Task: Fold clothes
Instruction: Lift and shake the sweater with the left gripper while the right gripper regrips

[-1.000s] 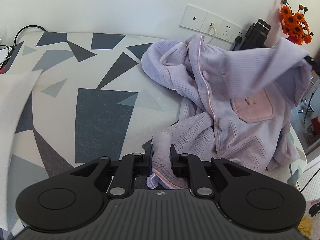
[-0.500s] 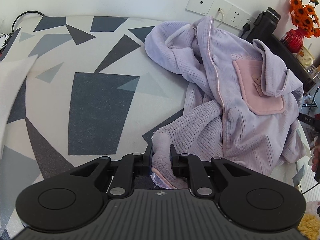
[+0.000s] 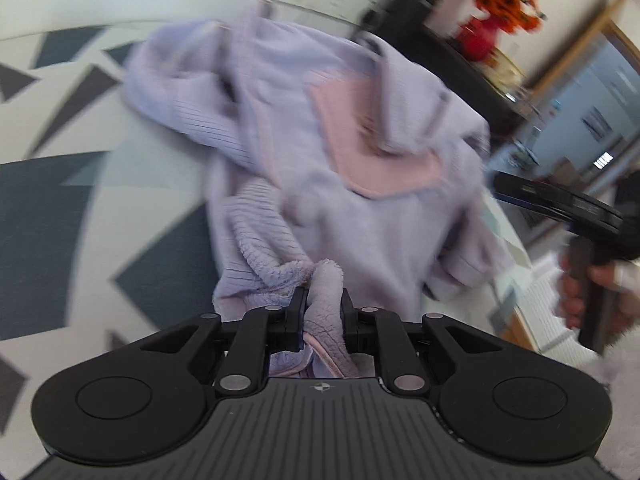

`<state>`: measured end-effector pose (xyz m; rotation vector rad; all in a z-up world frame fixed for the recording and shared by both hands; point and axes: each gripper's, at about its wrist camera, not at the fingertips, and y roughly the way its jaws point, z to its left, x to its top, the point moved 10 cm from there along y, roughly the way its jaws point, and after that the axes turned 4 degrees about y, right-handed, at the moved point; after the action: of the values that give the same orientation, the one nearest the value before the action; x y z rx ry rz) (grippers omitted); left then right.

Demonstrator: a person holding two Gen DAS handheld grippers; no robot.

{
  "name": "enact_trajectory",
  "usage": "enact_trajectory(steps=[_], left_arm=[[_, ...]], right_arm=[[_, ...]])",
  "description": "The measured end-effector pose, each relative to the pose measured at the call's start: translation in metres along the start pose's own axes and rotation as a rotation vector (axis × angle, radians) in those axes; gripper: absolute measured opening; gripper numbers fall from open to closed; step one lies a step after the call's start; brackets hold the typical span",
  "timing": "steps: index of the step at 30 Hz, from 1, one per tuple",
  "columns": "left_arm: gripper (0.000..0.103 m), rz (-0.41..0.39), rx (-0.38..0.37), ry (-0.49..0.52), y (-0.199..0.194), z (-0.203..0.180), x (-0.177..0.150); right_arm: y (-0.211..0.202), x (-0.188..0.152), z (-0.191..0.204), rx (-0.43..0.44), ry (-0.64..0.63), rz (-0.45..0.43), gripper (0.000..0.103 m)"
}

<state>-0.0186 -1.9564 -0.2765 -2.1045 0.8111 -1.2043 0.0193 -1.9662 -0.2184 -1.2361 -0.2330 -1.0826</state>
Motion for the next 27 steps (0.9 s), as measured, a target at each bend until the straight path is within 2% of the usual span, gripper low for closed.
enact_trajectory(steps=[2, 4, 5, 6, 7, 9, 12, 14, 17, 21, 25, 26, 27], left_arm=[[0.015, 0.04, -0.031, 0.091, 0.007, -0.019, -0.001], [0.018, 0.076, -0.03, 0.18, 0.007, -0.029, -0.002], [0.025, 0.079, -0.024, 0.19, 0.004, -0.028, 0.001], [0.031, 0.067, -0.026, 0.158, -0.002, -0.021, 0.006], [0.032, 0.052, -0.027, 0.123, -0.009, -0.013, 0.012], [0.04, -0.021, -0.004, 0.023, -0.026, 0.013, 0.029], [0.042, -0.115, 0.069, -0.125, -0.04, 0.057, 0.05], [0.042, -0.144, 0.138, -0.203, -0.037, 0.086, 0.066], [0.042, -0.161, 0.206, -0.276, -0.012, 0.123, 0.096], [0.042, -0.127, 0.232, -0.271, 0.026, 0.133, 0.115], [0.042, -0.149, 0.252, -0.344, 0.046, 0.146, 0.122], [0.026, -0.16, 0.255, -0.361, 0.049, 0.149, 0.123], [0.019, -0.166, 0.266, -0.366, 0.049, 0.151, 0.124]], right_arm=[[0.017, -0.005, 0.0, -0.044, -0.016, 0.021, 0.071], [0.027, -0.005, -0.003, -0.096, -0.046, 0.016, 0.037], [0.029, -0.005, -0.006, -0.1, -0.043, 0.01, 0.036], [0.03, -0.004, -0.01, -0.091, -0.026, 0.006, 0.033], [0.029, -0.004, -0.014, -0.088, -0.016, 0.004, 0.031], [0.026, -0.004, -0.021, -0.087, -0.001, 0.002, 0.029], [0.024, -0.007, -0.025, -0.079, 0.029, 0.002, 0.029], [0.025, -0.008, -0.026, -0.074, 0.056, 0.008, 0.032], [0.024, -0.003, -0.025, -0.069, 0.075, 0.008, 0.039], [0.019, 0.016, -0.025, -0.062, 0.079, -0.033, 0.052], [0.023, 0.034, -0.027, -0.065, 0.052, -0.053, 0.054], [0.028, 0.036, -0.026, -0.059, 0.046, -0.047, 0.055], [0.033, 0.038, -0.026, -0.052, 0.043, -0.041, 0.056]])
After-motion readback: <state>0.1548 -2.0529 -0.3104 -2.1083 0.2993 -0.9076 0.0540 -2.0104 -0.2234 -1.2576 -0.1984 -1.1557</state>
